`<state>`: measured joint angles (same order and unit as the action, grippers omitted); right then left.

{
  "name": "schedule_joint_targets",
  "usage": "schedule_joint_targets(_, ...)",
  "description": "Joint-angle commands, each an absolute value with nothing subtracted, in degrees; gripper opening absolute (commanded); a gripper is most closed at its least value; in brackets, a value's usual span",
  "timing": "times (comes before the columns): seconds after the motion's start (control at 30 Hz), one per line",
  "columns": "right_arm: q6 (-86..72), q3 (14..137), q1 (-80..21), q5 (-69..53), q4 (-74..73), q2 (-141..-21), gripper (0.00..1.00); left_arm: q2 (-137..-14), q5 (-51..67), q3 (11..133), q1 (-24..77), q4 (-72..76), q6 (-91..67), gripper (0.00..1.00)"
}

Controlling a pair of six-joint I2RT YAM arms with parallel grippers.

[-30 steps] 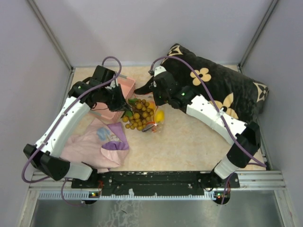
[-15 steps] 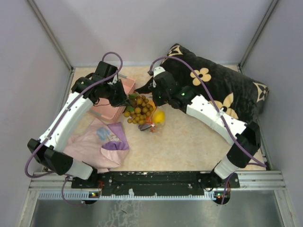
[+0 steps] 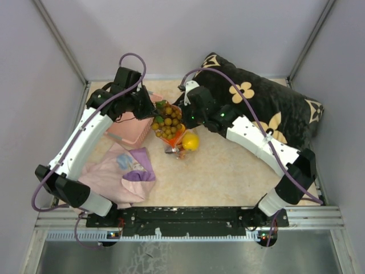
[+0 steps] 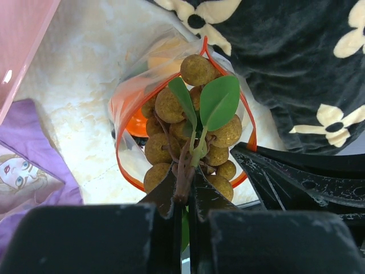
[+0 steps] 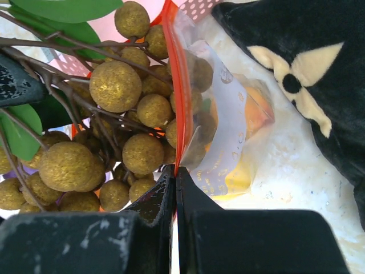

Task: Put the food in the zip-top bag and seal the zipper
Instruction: Place the fake fruit in the zipper food storage bag.

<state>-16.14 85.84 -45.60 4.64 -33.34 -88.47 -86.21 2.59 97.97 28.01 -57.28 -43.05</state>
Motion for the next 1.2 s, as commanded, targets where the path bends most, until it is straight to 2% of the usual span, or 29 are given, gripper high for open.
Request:
schedule_joint_targets(0.0, -17.8, 86.2, -46.0, 2.6, -29.4, -85.7, 0.00, -86.1, 2.7, 98.3, 28.5, -53.0, -44.6, 0.00)
schedule_joint_targets(0.17, -18.2, 86.9, -46.0, 3.0, -29.2, -86.0, 0.00, -85.2, -0.4, 94.1, 30.1, -51.2, -45.4, 0.00)
schedule_joint_targets(0.4, -18.5, 87.2, -46.0, 4.6, -28.9, -86.0, 0.00, -85.3, -11.9, 91.8, 34.9, -51.8, -44.9, 0.00)
schedule_joint_targets(0.97, -20.1, 88.1, -43.8, 5.4, -29.2, -86.7, 0.00, -84.9, -13.4, 90.6, 43.1, -53.5, -45.1, 0.00)
schedule_joint_targets(1.17, -20.9, 86.6, -43.7, 0.6, -27.3, -86.2, 0.00, -87.6, -19.3, 90.8, 43.0, -51.5, -45.5, 0.00)
